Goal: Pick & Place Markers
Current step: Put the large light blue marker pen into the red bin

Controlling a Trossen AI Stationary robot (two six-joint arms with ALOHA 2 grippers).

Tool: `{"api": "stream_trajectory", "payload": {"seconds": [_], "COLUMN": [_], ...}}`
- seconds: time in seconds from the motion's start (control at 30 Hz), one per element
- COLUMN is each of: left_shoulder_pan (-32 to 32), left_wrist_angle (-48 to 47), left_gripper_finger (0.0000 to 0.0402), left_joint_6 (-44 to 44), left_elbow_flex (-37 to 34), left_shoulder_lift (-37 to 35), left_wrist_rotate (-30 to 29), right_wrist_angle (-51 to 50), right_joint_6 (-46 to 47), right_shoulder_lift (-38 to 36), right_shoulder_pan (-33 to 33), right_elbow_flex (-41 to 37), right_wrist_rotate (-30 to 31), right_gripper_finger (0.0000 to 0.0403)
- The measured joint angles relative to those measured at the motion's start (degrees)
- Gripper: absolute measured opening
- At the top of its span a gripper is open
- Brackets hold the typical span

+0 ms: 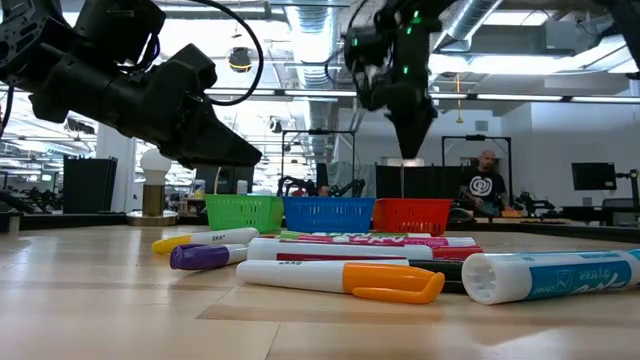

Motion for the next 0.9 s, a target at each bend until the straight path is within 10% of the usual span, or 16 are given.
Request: {"api": "stream_trajectory", "payload": {"seconds": [0.9], "left_shoulder_pan": [0.0], "left_wrist_angle": [-0.7], "left_gripper_finger": [0.0108], "left_joint_6": [-0.2], "left_elbow_flex": [0.0], "left_shoulder_lift": [0.0], "left_wrist_rotate": [0.0], "right_wrist_angle": [11.1], "right_joint_6": [10.7], "right_shoulder_lift": [-12.0], "right_shoulder_pan": [46.9], "right_elbow_flex": [-1.3], "right_wrist_rotate": [1.9], "right_gripper_finger": [0.0129]}}
